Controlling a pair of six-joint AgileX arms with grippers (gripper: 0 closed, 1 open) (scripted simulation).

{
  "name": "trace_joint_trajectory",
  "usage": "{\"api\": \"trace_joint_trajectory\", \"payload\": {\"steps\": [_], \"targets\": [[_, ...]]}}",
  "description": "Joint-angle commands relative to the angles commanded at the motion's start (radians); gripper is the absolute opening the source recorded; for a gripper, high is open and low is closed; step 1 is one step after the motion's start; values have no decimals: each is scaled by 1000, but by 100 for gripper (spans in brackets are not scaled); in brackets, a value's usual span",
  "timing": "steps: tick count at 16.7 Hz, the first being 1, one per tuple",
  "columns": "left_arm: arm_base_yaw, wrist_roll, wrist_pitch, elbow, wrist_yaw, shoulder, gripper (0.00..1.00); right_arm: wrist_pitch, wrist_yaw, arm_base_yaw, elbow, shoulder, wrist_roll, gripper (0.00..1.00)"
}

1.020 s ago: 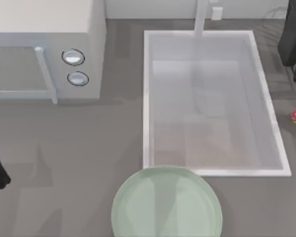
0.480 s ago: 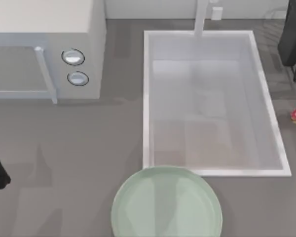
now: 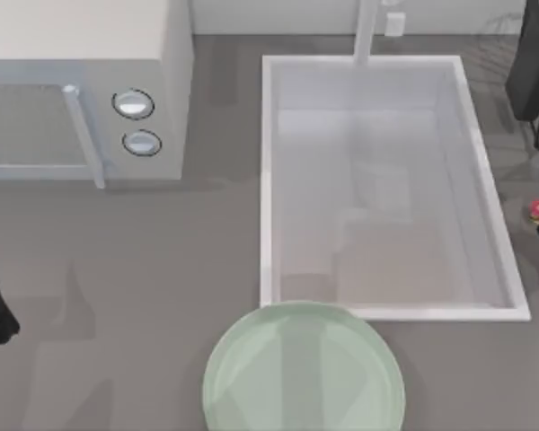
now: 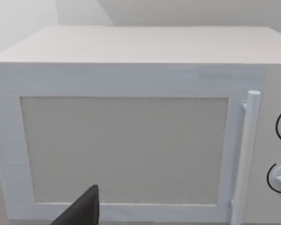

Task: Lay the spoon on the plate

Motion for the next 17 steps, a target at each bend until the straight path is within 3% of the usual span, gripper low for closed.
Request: {"api": "trace_joint_trajectory", "payload": {"steps": [4, 17], "targets": [[0, 0, 0, 0, 0, 0, 100, 8, 0, 0, -6, 4, 0, 100], [0, 0, 0, 0, 0, 0, 100, 8, 0, 0, -6, 4, 0, 2]]}}
